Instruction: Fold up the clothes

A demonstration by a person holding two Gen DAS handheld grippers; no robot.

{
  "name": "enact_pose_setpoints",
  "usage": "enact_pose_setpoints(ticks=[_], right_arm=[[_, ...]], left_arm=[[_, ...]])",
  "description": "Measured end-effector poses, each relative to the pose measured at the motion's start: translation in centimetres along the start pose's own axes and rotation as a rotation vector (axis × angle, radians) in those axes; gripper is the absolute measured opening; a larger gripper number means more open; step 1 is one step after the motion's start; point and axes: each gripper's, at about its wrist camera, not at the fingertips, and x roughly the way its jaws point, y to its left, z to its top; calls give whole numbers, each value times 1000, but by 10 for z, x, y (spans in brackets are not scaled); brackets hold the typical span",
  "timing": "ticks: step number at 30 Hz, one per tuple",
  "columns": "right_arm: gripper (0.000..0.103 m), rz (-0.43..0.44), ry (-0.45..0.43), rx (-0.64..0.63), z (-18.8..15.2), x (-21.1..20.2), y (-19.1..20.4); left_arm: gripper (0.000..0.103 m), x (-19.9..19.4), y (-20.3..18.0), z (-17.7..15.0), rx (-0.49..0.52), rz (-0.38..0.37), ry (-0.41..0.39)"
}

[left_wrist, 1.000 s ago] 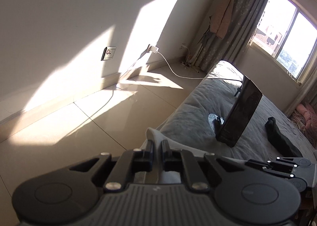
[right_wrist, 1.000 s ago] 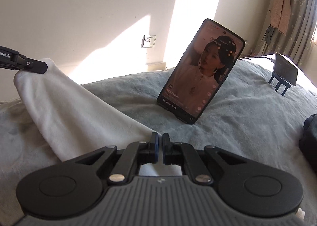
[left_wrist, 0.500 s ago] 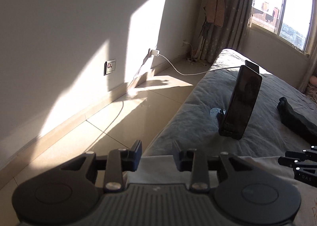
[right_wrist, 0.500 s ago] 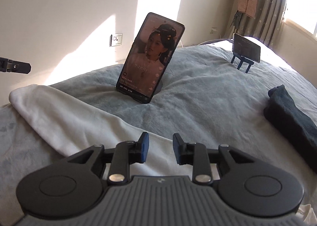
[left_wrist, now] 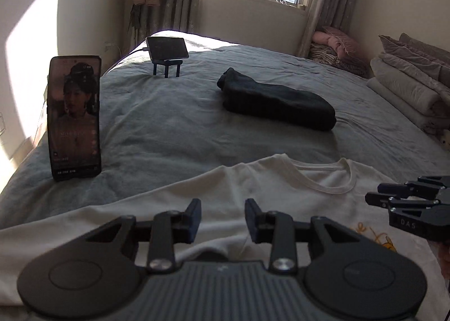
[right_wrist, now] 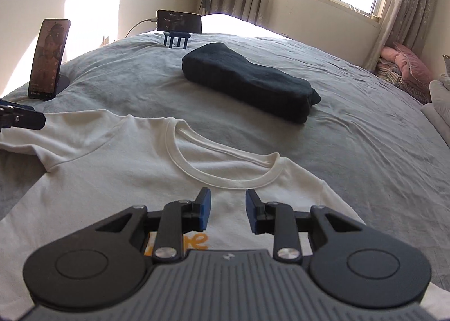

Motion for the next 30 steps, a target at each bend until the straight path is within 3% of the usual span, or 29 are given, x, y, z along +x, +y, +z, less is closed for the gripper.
enact_pose_setpoints(ticks=[3,5,9,17,19,22,25,30], right_arm=[[31,-12,25,53,-16,10,-19],[31,1,53,85,-22,28,-26],[31,23,38,121,-18,57,-39],[31,37,0,148,9,101,-55],[34,38,-14,161,10,108,-57],[37,33,-28,167,10,105,-58],[39,20,-37,164,11,82,-56],[45,62,-30,157,-4,43,-44]], left_arm=[[35,38,-28,-6,29,-28,40],[35,67,-45,-13,81,3,60],[35,99,-63,-9,174,77,-6],[36,145,-71,20,157,156,-44],[39,149,-71,24,159,175,-55],[45,145,-60,28,83,159,-48],[46,129,-53,29,27,134,-41],[54,93,-55,16,19,86,-28]])
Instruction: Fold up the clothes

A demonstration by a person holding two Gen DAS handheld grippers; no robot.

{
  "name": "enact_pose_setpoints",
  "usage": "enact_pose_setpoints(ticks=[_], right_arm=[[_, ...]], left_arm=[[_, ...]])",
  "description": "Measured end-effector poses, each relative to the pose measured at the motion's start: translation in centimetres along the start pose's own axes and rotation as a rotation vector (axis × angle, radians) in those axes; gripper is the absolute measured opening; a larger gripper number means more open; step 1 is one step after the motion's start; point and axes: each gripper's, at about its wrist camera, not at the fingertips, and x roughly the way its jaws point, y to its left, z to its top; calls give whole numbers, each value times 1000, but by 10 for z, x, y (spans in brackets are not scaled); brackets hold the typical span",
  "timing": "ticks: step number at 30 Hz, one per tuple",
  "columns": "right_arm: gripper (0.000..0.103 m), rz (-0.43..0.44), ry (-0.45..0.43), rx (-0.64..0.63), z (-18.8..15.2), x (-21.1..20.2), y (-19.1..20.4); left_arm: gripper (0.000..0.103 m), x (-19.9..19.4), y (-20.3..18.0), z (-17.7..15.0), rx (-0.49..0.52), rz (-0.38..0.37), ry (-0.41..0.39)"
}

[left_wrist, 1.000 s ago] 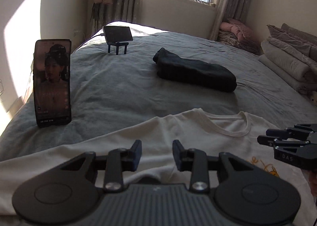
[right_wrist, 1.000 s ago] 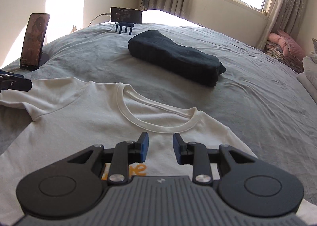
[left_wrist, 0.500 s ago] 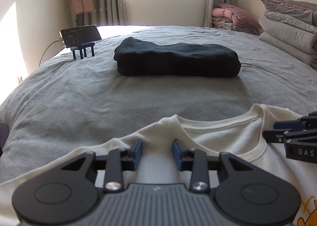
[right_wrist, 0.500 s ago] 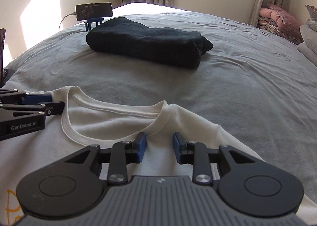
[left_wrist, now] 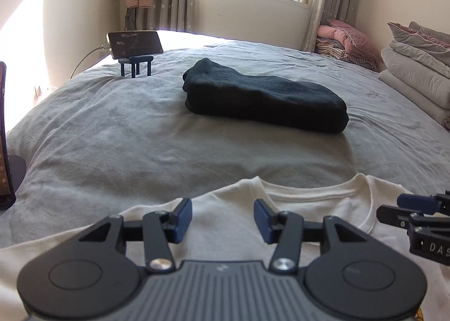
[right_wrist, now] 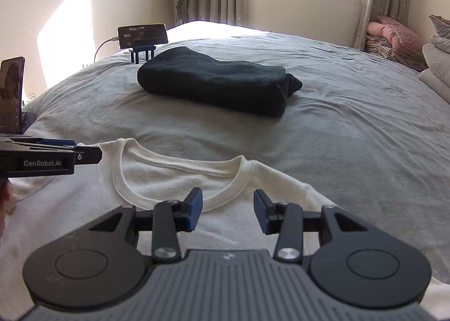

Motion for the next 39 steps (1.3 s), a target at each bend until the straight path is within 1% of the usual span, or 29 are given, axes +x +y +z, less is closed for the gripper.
enact_pose_setpoints(ticks=[1,4,5,7,8,9,10,12,15,16,18,21,24,30,32,36,39], right_arm=[[45,2,7,-6,-6,-4,5],[52,3,28,-8,-26,-15,19],[53,-5,22,-1,-34,-19,21],[59,-23,8,12,-49,-27,26],[64,-38,-1,22,-54,-32,27],[68,-46,-3,38,-57,-37,27],[69,-46,-2,62,-60,-42,26],[74,-47,-4,92,-68,-53,24],[78,-55,-18,118,-81,-71,25],[79,-55,-23,127,-87,-77,26],[84,-50,-27,145,-97,-88,26],[91,-49,-28,131,-112,-103,28],[92,-56,-29,99,-124,-119,32],[95,-58,-22,77,-147,-149,33],[96,-71,-23,45,-155,-156,35],[99,-80,-11,41,-165,-167,34],[100,-80,0,34,-170,-173,33]], left_arm=[[58,-7,-1,-5,-5,-17,5],[64,-23,-3,-28,-11,-90,45],[65,-30,-5,-39,3,-99,46],[71,-44,-10,-57,55,-102,23],[72,-52,-11,-65,70,-106,16],[75,-60,-12,-72,82,-112,11],[77,-66,-12,-77,82,-119,11],[78,-82,-9,-87,55,-134,15],[79,-105,-6,-102,23,-152,23],[79,-112,-6,-108,19,-158,27],[80,-128,-6,-122,20,-173,16],[81,-149,-4,-139,10,-189,3],[82,-168,-1,-156,5,-212,-10],[83,-199,0,-185,48,-246,-51],[83,-205,-3,-191,76,-240,-56],[84,-216,-20,-204,210,-178,-64],[84,-223,-29,-210,254,-141,-63]])
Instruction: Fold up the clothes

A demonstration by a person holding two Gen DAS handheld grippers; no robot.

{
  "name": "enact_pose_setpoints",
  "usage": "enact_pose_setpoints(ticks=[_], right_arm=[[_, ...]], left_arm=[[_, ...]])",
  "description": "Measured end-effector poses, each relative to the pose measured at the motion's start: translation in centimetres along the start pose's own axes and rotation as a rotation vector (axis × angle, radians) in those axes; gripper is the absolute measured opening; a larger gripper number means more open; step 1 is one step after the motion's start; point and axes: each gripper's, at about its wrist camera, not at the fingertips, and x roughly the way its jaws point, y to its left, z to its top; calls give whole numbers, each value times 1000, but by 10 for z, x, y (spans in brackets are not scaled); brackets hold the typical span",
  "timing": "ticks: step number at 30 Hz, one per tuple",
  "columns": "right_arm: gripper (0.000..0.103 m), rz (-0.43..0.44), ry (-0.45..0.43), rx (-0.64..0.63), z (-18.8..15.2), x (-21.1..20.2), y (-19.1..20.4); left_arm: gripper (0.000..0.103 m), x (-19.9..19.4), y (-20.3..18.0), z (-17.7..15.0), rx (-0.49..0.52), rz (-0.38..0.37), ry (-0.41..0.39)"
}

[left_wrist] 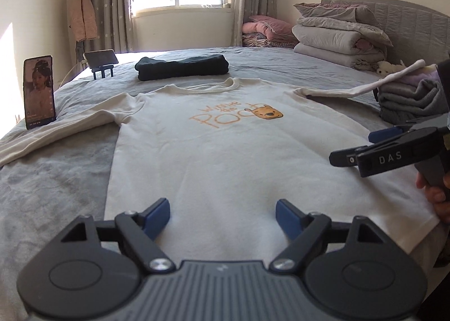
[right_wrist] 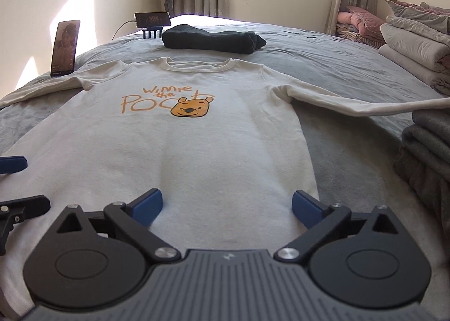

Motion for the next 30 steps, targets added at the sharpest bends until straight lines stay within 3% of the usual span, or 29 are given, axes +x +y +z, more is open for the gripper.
enact_pose_setpoints(ticks=[7,13,19,30], right_arm=[[101,23,42,-4,-2,-17,-4],[101,157,-3,-96,1,-44,14],[101,225,121,-241,-13,-39,38],[101,284,198,-310,-18,-53,32]], left_arm=[[84,-14,-7,1,35,-18,70],[84,-22,-11,4,38,-111,87],[84,-26,-26,0,148,-130,145],[84,-33,-25,1,185,-175,233]])
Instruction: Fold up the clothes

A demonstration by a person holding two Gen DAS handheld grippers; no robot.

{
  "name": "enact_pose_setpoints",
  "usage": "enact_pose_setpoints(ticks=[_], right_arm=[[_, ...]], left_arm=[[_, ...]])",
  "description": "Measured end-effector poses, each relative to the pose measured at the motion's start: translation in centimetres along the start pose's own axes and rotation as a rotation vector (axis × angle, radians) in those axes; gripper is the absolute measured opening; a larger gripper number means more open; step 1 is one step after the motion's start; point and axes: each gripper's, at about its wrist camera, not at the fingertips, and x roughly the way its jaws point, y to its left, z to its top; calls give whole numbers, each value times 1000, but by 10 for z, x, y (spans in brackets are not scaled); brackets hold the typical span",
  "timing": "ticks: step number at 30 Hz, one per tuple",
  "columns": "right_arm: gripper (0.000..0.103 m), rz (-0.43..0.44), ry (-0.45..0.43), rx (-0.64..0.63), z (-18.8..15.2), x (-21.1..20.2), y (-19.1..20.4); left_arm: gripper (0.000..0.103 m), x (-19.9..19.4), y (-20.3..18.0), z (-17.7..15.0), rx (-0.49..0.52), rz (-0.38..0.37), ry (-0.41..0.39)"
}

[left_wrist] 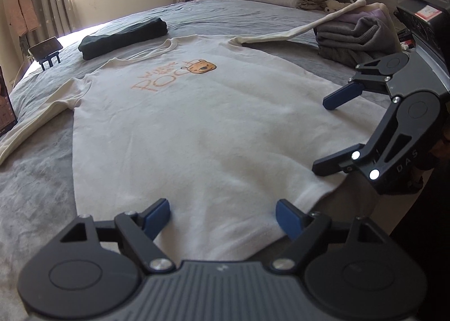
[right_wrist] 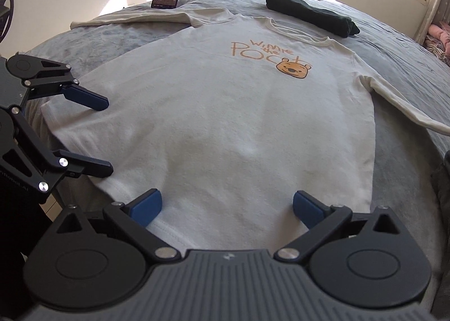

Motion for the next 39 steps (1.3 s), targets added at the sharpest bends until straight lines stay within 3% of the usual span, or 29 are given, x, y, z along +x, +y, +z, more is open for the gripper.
enact_pose_setpoints(ticks=[11,17,20,26,39], right_arm=[[101,54,36,-74,-5,-6,5],[102,77,64,-213,-14,-9,21],[102,106,40,-196,-11,-17,18],[102,85,-26,-126,5,-33,0],[102,32,-52,12,57,-22,-39]], left_arm=[[85,-5,-16,-4,105,10,50],[85,-12,-20,-3,137,4,78],[85,-19,-21,0,142,-28,74],[85,-34,-16,19,126,-60,23],[89,-14,21,80,39,-1,5]])
